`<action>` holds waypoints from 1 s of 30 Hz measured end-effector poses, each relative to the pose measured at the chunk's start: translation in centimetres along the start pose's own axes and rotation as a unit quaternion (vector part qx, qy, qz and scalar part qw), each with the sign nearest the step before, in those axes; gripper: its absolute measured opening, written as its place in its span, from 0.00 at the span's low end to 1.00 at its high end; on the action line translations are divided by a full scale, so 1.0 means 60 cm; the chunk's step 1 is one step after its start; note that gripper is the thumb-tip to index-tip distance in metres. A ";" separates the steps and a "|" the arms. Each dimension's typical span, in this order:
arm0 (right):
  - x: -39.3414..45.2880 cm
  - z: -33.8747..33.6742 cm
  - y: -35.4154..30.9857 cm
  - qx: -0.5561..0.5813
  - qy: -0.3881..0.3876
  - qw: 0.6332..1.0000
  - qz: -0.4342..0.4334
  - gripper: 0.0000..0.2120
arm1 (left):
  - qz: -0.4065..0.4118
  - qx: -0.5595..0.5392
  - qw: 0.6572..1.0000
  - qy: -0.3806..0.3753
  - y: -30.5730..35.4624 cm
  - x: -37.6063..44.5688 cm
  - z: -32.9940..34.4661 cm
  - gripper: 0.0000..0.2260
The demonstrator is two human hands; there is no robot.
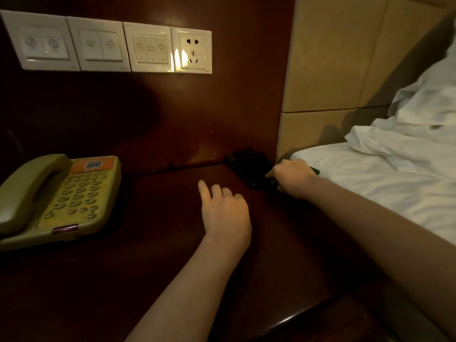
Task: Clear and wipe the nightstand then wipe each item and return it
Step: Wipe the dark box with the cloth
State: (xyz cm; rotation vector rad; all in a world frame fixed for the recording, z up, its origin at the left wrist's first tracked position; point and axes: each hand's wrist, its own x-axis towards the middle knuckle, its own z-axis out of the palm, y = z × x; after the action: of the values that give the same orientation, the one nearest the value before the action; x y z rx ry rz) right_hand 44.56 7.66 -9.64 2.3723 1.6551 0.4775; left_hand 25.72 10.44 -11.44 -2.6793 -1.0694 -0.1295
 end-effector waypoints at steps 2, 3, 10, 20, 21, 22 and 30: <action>-0.008 0.004 -0.001 0.034 -0.015 0.999 -0.003 0.20 | -0.001 -0.008 1.000 -0.002 -0.001 0.000 -0.001 0.20; -0.016 0.011 -0.005 0.052 -0.007 0.999 0.000 0.22 | -0.003 -0.012 1.000 -0.002 -0.002 0.001 -0.002 0.19; -0.135 0.009 -0.038 0.190 0.030 0.979 0.062 0.13 | 0.018 -0.077 0.994 0.077 0.005 -0.012 -0.002 0.16; -0.433 -0.028 -0.097 0.272 0.043 0.957 0.088 0.11 | 0.185 -0.372 0.843 0.343 0.085 -0.203 -0.007 0.11; -0.473 -0.015 -0.101 0.297 0.026 0.950 0.088 0.11 | 0.225 -0.428 0.812 0.327 0.099 -0.235 0.007 0.12; -0.514 0.000 -0.104 0.308 0.022 0.946 0.096 0.09 | 0.257 -0.473 0.787 0.302 0.112 -0.267 0.022 0.12; -0.806 0.153 -0.143 0.353 0.021 0.839 0.414 0.23 | 0.320 -0.541 0.777 0.037 0.237 -0.457 0.187 0.11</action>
State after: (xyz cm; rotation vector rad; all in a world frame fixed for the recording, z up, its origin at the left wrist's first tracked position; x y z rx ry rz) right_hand 25.21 -34.58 -28.07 3.6193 0.7580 -0.0088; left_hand 15.49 -14.74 -29.93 -3.7812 0.1572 -0.9548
